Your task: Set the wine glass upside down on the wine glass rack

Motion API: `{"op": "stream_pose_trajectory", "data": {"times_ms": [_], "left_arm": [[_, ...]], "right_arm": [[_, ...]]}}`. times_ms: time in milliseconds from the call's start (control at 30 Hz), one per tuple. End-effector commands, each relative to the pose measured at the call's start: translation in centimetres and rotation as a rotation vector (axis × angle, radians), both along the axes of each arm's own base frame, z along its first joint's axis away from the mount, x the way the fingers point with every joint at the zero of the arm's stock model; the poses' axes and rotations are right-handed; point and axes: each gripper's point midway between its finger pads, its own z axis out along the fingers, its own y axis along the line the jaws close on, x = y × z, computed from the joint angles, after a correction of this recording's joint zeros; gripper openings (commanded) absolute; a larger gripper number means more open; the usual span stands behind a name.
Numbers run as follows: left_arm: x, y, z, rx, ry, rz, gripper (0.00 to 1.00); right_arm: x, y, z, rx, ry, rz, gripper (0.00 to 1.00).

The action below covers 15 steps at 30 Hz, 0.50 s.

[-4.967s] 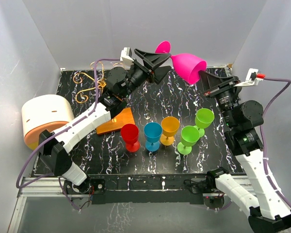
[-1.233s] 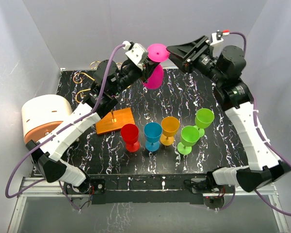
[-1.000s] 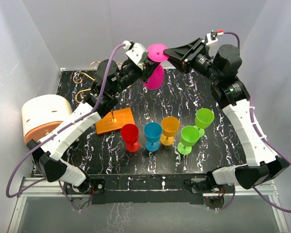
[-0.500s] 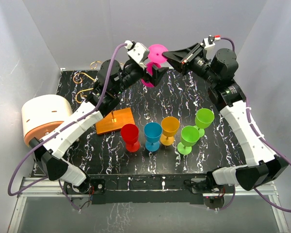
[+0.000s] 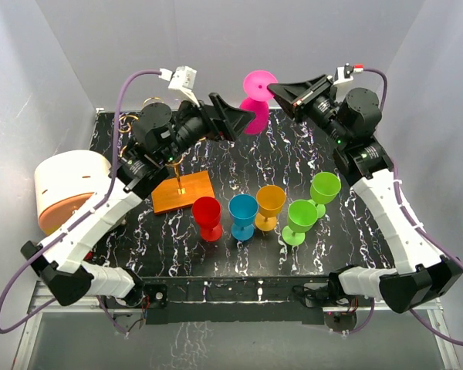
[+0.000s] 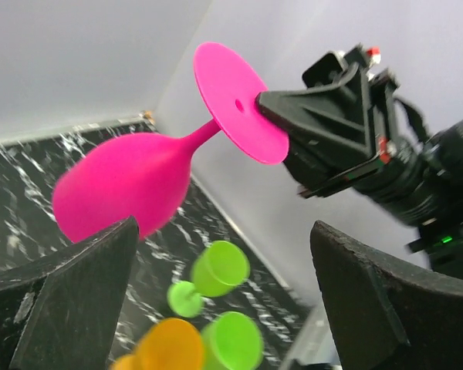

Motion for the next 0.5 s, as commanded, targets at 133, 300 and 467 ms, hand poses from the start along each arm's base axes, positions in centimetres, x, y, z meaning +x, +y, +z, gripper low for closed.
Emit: {"op": "stream_pose_trajectory", "data": {"times_ms": [133, 300, 467], "left_arm": [[-4.0, 0.1, 1.1, -0.331, 0.348, -0.113, 0.9], [-2.2, 1.4, 0.5, -0.38, 0.404, 0.022, 0.68], [-1.8, 0.4, 1.1, -0.4, 0.424, -0.007, 0.58]], "right_arm": [[-2.7, -1.0, 1.3, -0.031, -0.163, -0.013, 0.0], [-4.2, -0.9, 1.1, -0.033, -0.179, 0.021, 0.0], [-4.1, -0.5, -0.3, -0.028, -0.107, 0.05, 0.0]]}}
